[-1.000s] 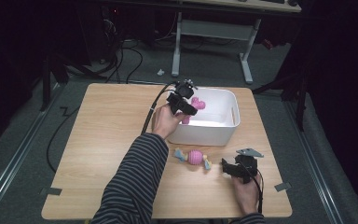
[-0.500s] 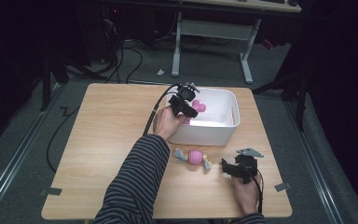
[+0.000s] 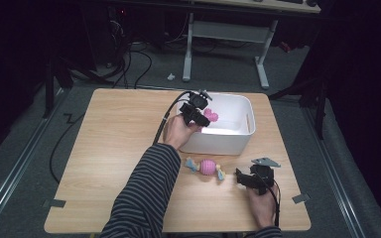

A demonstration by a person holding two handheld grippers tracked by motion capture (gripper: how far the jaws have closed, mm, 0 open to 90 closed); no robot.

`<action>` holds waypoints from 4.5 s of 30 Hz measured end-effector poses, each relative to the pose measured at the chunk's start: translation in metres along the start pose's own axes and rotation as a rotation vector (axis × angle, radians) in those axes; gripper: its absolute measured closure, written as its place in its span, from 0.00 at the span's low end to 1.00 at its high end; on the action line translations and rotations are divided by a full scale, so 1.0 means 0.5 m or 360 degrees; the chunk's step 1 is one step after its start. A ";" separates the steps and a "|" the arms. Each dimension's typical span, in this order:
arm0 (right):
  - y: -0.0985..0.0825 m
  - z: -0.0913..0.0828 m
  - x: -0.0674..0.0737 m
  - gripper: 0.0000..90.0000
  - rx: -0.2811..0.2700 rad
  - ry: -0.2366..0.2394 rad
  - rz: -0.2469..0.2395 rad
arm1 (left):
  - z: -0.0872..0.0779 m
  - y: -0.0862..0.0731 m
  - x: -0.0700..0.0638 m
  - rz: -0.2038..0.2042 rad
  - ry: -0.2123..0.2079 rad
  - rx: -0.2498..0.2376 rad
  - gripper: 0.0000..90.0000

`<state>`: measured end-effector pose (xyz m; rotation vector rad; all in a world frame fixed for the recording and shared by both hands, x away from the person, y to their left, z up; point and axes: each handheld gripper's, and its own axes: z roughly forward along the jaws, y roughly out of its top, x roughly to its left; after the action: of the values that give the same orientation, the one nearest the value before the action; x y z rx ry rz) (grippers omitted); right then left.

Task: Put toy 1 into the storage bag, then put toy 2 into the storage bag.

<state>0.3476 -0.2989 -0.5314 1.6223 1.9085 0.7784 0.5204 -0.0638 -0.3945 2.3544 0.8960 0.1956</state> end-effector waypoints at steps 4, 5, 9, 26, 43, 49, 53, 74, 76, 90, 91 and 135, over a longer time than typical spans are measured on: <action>0.000 0.000 0.000 0.20 0.0000 0.0000 0.0001 | 0.001 0.000 0.001 -0.0004 -0.0005 0.0007 0.65; 0.000 0.000 0.000 0.20 0.0001 0.0000 0.0000 | 0.001 0.000 0.001 -0.0002 -0.0004 0.0007 0.65; 0.000 0.000 0.000 0.20 0.0000 0.0000 0.0000 | 0.004 -0.001 0.001 -0.0008 0.0001 0.0021 0.64; 0.000 0.000 0.000 0.20 0.0001 0.0004 -0.0006 | -0.068 -0.012 0.004 -0.0031 -0.0038 -0.0173 0.47; 0.000 0.000 0.000 0.20 -0.0001 0.0003 -0.0003 | -0.144 -0.067 0.026 -0.0047 -0.0005 -0.0278 0.44; 0.000 0.000 0.000 0.20 0.0000 0.0003 -0.0007 | -0.161 -0.091 0.039 -0.0070 0.0010 -0.0308 0.44; 0.000 0.000 0.000 0.20 -0.0001 0.0003 -0.0010 | -0.171 -0.106 0.046 -0.0081 0.0025 -0.0300 0.44; 0.000 0.001 0.000 0.20 0.0000 0.0001 -0.0007 | -0.215 -0.198 0.071 -0.0138 0.0080 -0.0343 0.43; 0.000 0.001 0.000 0.20 0.0000 0.0001 -0.0005 | -0.215 -0.205 0.073 -0.0145 0.0081 -0.0341 0.43; 0.000 0.001 0.000 0.20 0.0000 0.0002 -0.0005 | -0.233 -0.271 0.084 -0.0182 0.0109 -0.0379 0.42; 0.001 0.001 0.001 0.20 -0.0001 0.0002 0.0000 | -0.233 -0.277 0.086 -0.0188 0.0109 -0.0384 0.42; 0.000 0.000 0.001 0.20 -0.0002 0.0000 -0.0004 | -0.132 -0.494 0.077 -0.0379 0.0153 -0.0301 0.40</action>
<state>0.3476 -0.2982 -0.5315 1.6188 1.9096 0.7786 0.3904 0.1384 -0.4892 2.0597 1.1432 0.2847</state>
